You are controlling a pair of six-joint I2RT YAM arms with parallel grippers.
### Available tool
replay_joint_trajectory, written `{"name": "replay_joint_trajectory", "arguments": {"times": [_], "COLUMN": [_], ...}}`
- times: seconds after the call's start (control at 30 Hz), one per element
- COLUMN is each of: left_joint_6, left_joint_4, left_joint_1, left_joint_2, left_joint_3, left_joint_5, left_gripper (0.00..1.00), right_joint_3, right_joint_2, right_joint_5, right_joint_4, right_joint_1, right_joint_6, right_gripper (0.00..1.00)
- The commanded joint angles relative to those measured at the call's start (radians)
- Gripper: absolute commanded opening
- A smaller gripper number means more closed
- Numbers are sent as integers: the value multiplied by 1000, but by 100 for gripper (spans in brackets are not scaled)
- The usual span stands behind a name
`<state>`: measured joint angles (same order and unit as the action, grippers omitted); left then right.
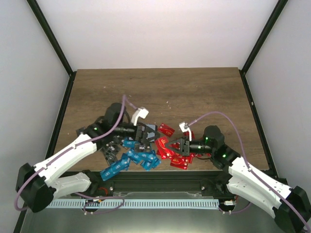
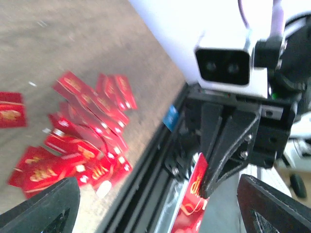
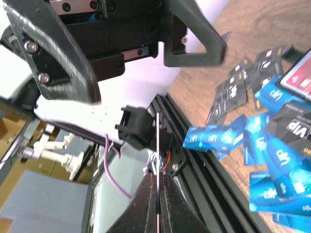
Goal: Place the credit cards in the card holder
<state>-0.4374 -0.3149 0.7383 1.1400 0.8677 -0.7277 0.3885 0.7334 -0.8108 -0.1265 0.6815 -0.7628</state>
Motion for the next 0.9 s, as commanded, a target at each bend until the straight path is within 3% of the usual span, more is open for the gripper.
{"name": "replay_joint_trajectory", "arguments": {"times": [0.0, 0.1, 0.27, 0.37, 0.63, 0.87], "left_joint_6": [-93, -159, -339, -391, -414, -411], "left_joint_4": [155, 247, 588, 685, 722, 717], "left_joint_1": [-93, -109, -111, -111, -112, -114], "left_joint_2": [-91, -117, -119, -111, -106, -104], "left_joint_3": [-76, -136, -265, -295, -298, -293], "left_joint_5": [78, 126, 53, 32, 20, 33], "left_gripper": [91, 89, 77, 69, 43, 34], "right_joint_3": [-21, -12, 17, 23, 32, 56], "right_joint_2": [15, 54, 155, 211, 317, 361], "right_joint_5": [134, 218, 251, 245, 206, 190], "right_joint_4": [-215, -295, -453, -553, -739, -789], "right_joint_1": [-10, -12, -14, -17, -29, -35], "right_joint_6": [-162, -199, -243, -269, -318, -334], "right_gripper": [1, 1, 1, 1, 1, 1]}}
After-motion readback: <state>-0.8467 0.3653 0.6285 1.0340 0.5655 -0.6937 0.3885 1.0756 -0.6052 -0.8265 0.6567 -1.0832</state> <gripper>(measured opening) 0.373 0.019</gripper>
